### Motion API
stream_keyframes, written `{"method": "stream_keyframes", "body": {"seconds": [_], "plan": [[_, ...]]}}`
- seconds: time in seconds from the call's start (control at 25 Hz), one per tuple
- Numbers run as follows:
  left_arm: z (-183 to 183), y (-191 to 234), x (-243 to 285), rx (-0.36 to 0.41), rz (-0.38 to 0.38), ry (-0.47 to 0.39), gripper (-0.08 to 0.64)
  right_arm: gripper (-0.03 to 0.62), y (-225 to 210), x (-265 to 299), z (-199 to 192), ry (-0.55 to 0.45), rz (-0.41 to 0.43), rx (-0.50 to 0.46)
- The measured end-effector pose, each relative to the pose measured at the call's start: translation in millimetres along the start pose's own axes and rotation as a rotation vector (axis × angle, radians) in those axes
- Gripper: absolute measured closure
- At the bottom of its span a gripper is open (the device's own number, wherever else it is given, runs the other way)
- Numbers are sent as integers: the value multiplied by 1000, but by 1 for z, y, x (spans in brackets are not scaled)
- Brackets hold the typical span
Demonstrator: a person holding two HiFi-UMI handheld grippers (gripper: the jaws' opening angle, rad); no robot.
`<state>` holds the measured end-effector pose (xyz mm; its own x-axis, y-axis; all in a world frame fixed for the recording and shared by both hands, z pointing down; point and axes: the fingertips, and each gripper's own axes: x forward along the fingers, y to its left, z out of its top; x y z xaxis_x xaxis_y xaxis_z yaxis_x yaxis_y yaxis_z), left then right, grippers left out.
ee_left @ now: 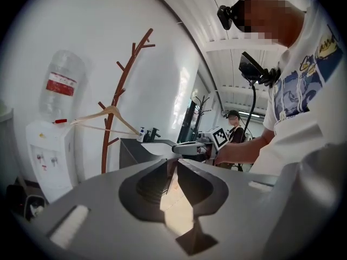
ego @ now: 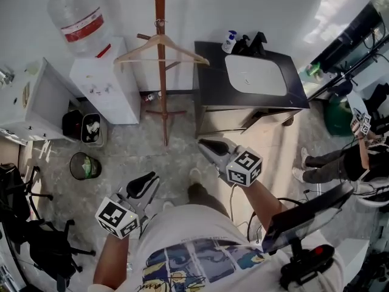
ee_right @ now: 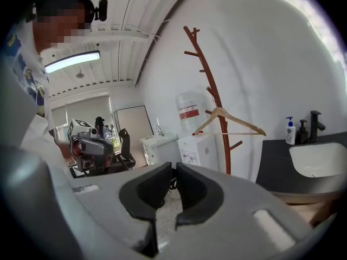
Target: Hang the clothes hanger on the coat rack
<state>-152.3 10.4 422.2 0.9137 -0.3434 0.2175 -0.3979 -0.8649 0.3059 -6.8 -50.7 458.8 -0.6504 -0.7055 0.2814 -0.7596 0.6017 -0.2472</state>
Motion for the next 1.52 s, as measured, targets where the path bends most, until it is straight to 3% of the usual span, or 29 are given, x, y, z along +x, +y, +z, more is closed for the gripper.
{"method": "stream_keyframes", "body": {"seconds": [0.28, 0.64, 1.0, 1.52], "plan": [[-7, -21, -32, 34, -19, -18, 511, 595, 68, -18, -9, 23, -63, -143], [-24, -41, -52, 51, -63, -8, 514, 594, 128, -38, -19, 39, -58, -187], [-30, -46, -67, 57, -71, -9, 514, 594, 154, -36, -7, -13, -42, -201], [-30, -46, -73, 36, -51, -30, 514, 594, 165, -30, 6, 3, -12, -245]]}}
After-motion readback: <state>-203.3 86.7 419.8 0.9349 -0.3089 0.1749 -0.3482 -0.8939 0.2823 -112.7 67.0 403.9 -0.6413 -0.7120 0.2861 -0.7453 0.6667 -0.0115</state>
